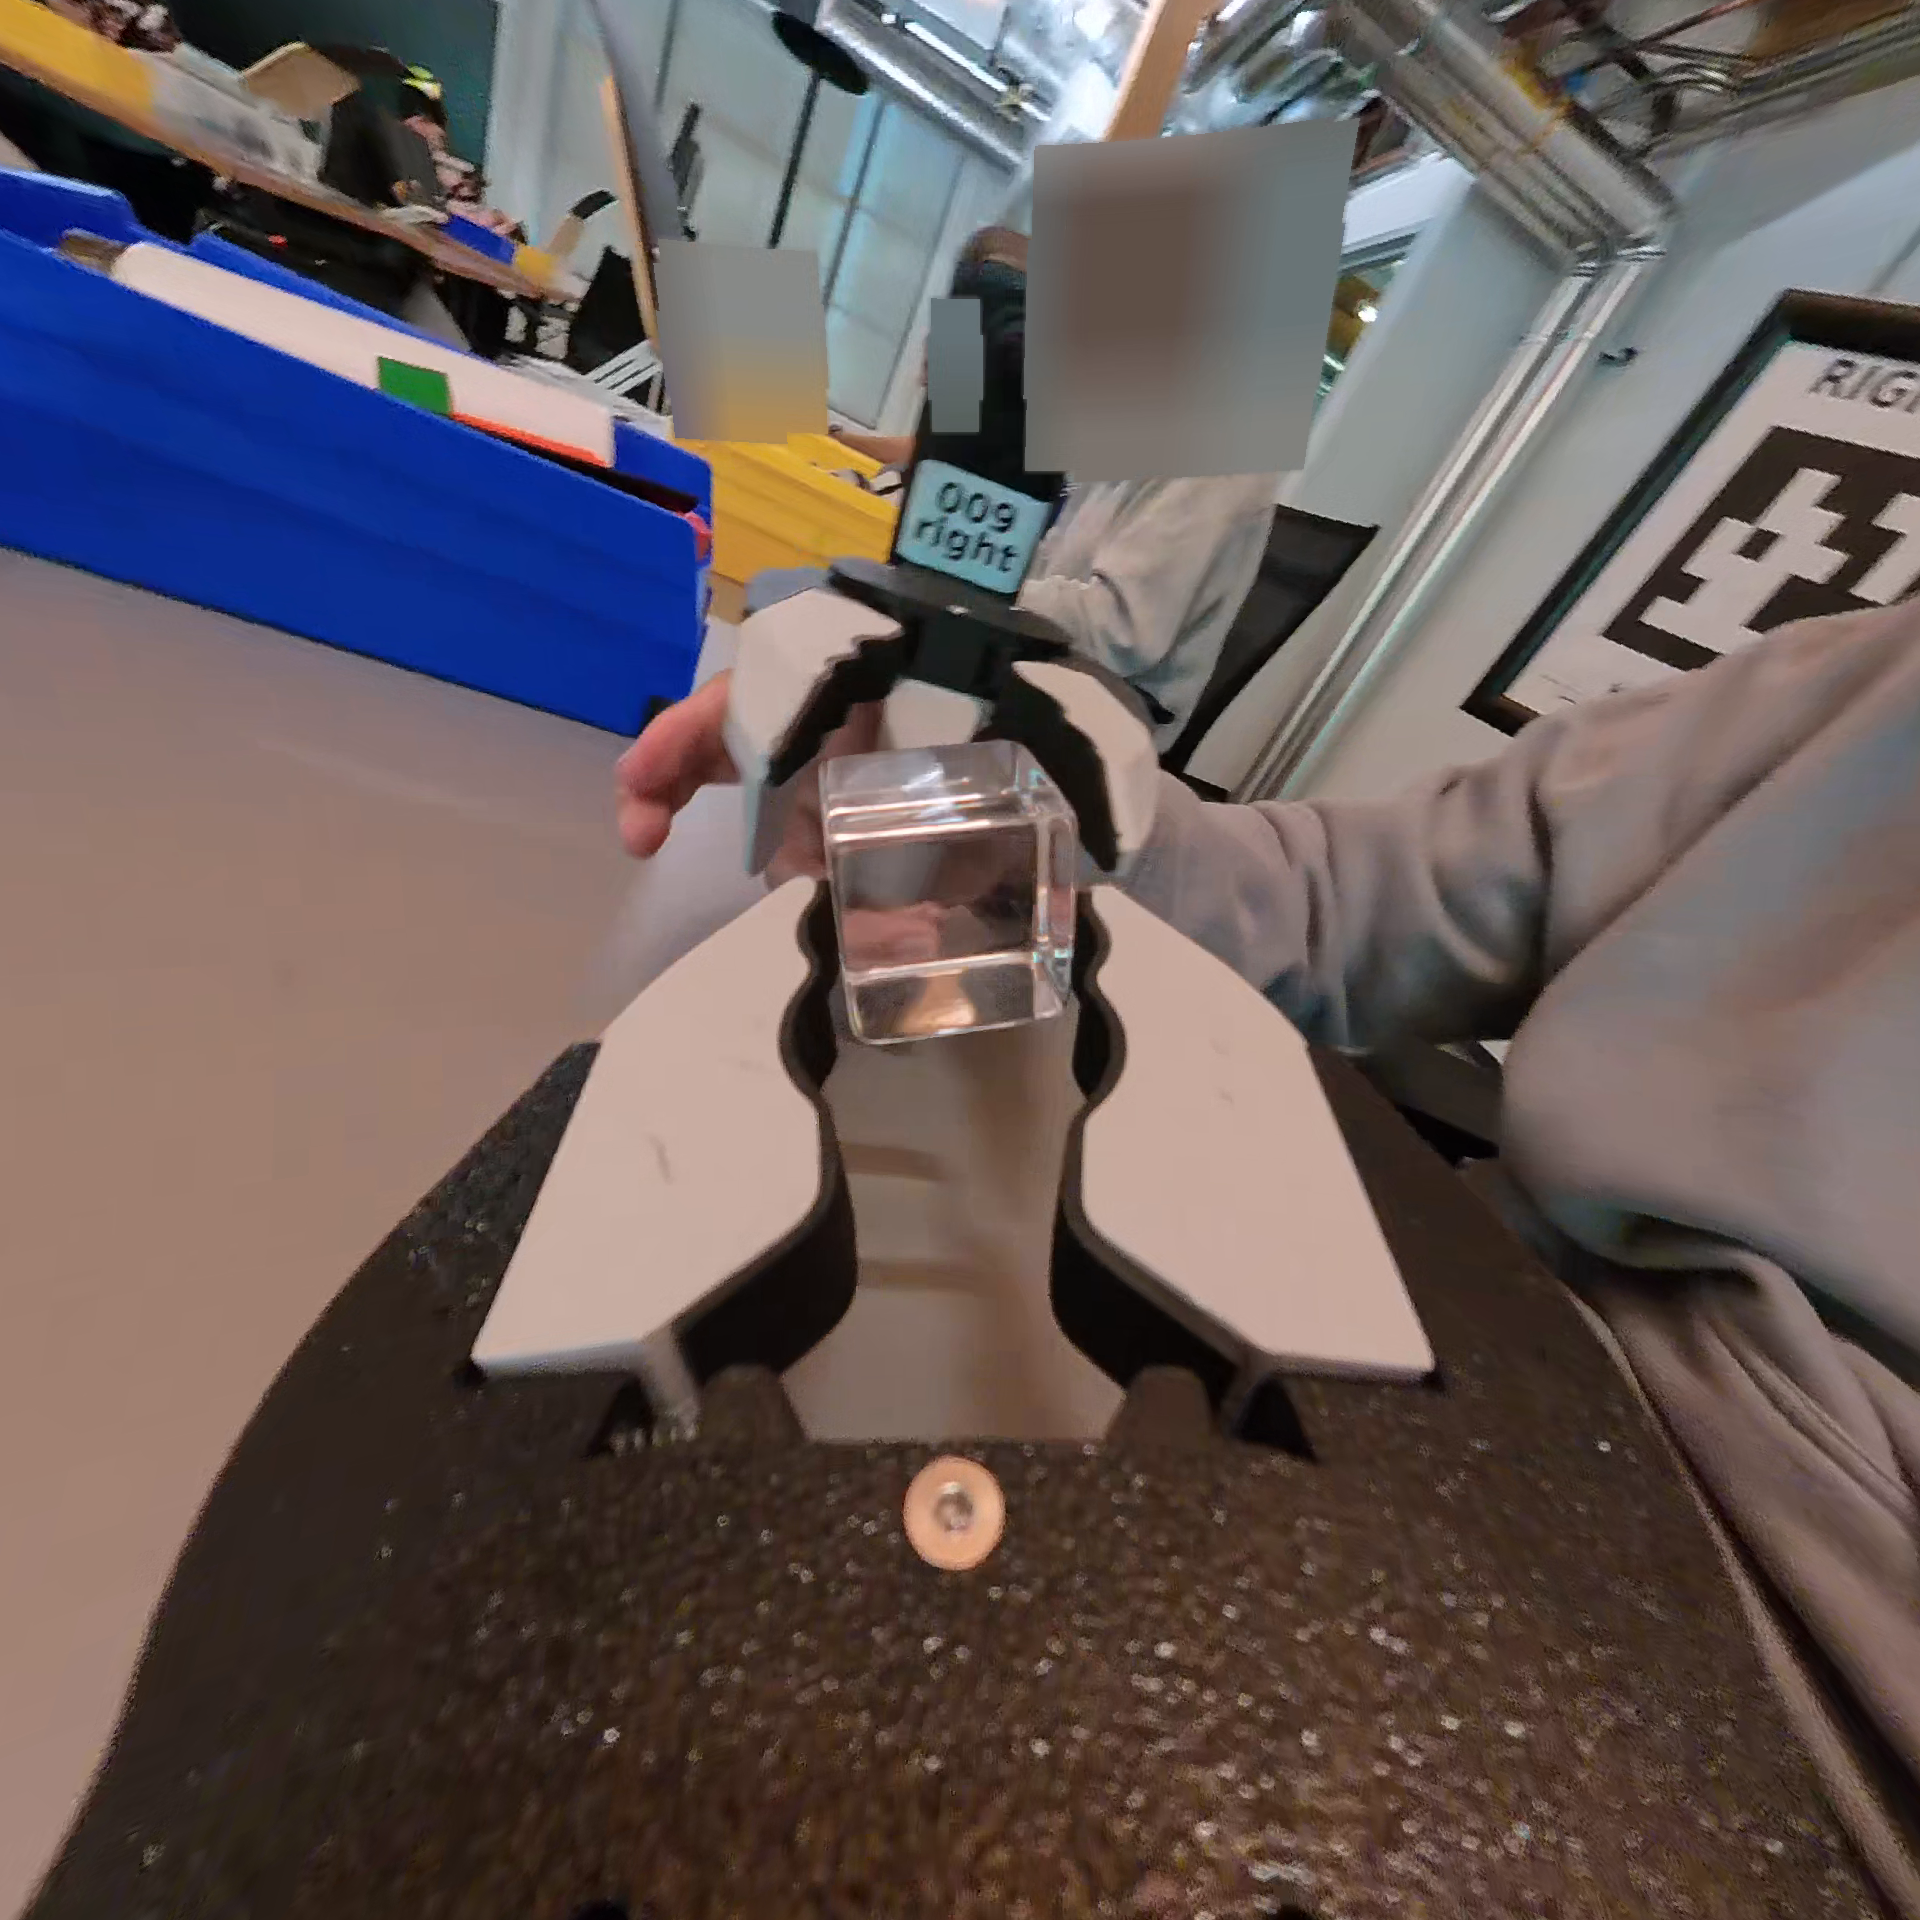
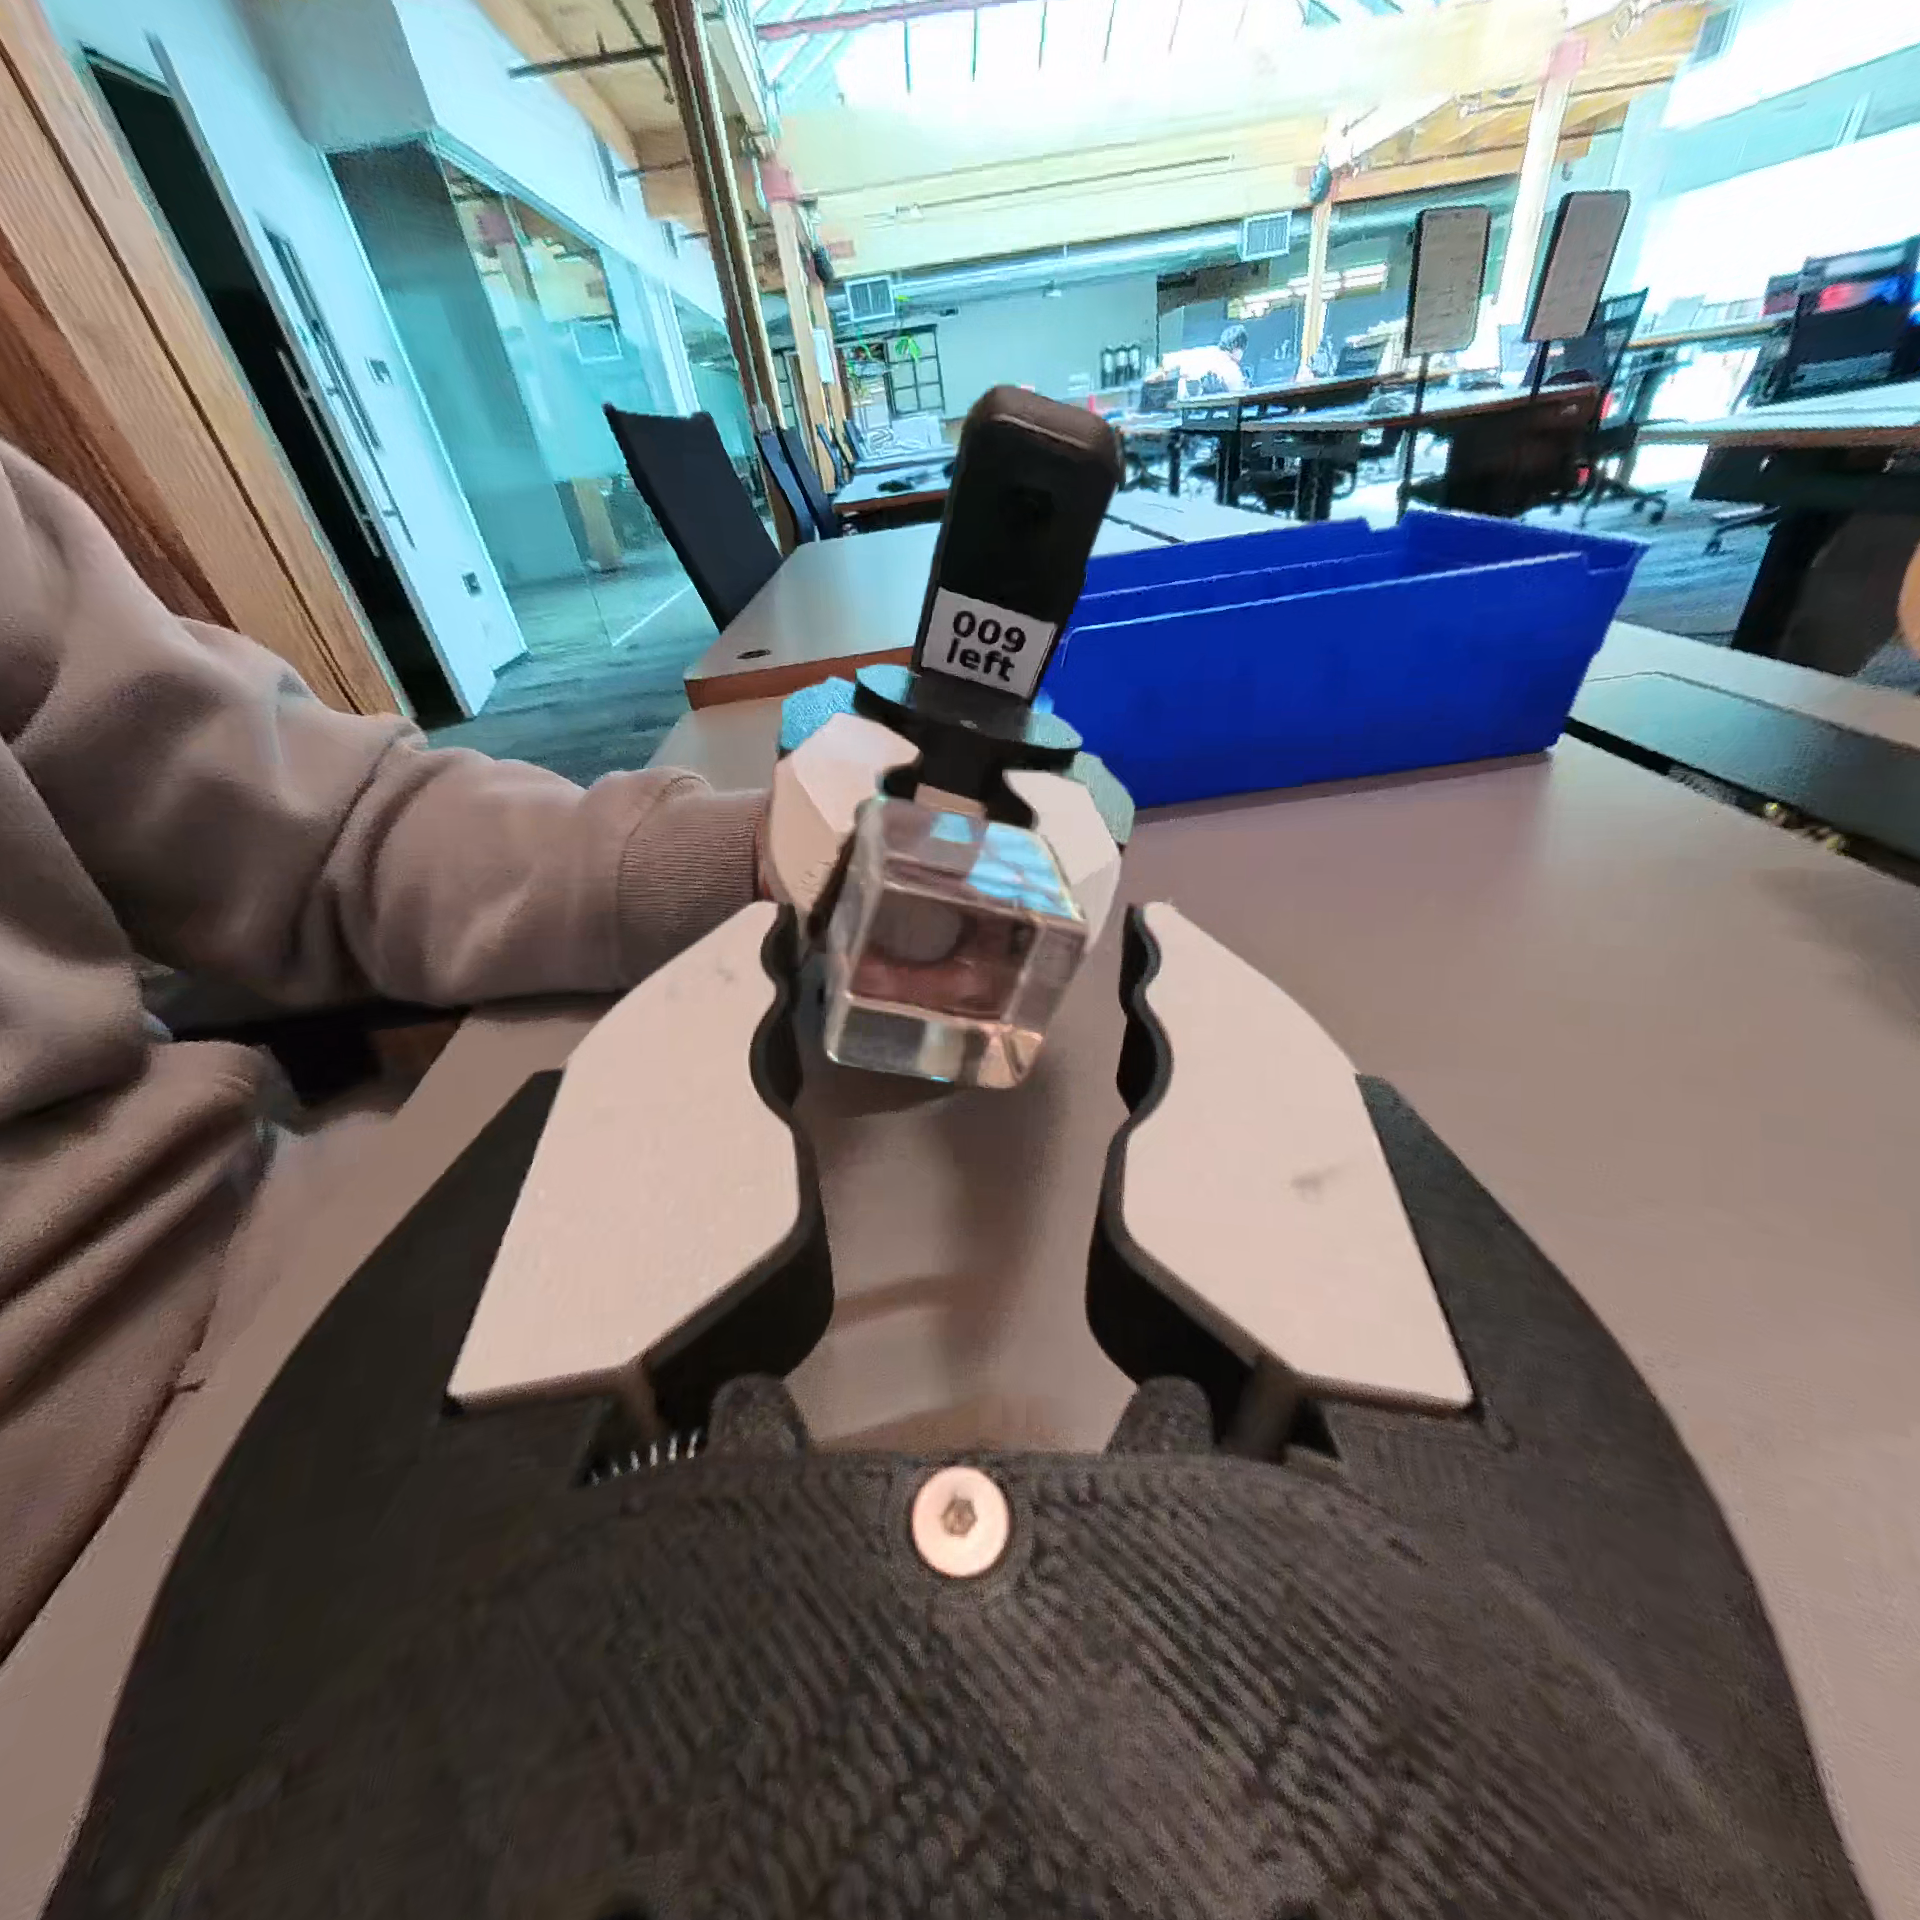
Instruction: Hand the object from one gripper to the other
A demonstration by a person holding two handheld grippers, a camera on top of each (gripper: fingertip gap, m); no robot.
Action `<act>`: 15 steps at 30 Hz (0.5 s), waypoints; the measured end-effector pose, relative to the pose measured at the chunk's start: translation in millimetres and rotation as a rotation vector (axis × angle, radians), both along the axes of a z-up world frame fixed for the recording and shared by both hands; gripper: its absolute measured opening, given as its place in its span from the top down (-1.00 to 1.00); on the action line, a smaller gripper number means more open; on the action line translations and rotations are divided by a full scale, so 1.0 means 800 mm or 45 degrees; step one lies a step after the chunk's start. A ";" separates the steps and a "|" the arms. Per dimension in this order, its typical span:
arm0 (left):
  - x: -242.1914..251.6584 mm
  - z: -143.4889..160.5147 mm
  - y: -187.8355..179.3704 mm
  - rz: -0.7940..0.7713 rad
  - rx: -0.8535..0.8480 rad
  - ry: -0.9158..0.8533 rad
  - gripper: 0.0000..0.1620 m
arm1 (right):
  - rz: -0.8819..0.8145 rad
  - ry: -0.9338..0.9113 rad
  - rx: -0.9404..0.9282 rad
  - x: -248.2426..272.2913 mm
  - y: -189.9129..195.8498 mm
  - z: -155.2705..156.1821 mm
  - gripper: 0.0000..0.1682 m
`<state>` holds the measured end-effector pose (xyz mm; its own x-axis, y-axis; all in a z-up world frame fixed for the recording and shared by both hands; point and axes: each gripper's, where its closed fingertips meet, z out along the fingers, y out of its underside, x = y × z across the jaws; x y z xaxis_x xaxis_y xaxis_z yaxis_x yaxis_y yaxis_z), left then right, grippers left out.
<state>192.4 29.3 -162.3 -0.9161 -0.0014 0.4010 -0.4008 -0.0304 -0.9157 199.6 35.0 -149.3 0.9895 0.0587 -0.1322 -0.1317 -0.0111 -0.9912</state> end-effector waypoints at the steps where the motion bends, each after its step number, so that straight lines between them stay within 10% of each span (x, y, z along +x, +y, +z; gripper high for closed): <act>1: -0.003 0.002 0.001 -0.016 -0.009 -0.020 0.47 | 0.003 0.018 -0.004 0.000 0.002 -0.003 0.30; 9: -0.001 0.005 0.002 0.054 0.047 -0.146 0.47 | -0.030 0.038 0.047 -0.001 0.008 0.001 0.47; 15: 0.058 0.020 0.018 0.775 0.133 -0.470 0.17 | -0.548 0.203 0.155 0.068 -0.011 -0.001 0.47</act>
